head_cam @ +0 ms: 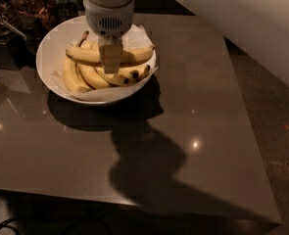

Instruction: Pick banana from white bowl

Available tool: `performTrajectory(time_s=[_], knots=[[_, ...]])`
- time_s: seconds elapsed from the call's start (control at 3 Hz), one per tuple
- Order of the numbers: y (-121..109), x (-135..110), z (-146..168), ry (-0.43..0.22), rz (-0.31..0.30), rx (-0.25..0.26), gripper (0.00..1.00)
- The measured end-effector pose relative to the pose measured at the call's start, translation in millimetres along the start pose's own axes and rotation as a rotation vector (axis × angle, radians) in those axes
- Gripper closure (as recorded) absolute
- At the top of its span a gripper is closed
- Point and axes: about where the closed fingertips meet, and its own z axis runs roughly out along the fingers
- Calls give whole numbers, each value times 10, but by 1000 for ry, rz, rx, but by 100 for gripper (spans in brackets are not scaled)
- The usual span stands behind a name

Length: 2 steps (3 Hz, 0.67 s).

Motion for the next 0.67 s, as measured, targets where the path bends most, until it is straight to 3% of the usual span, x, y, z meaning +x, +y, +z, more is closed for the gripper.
performTrajectory(time_s=[0.67], knots=[[121, 28, -137, -19, 9, 14, 100]])
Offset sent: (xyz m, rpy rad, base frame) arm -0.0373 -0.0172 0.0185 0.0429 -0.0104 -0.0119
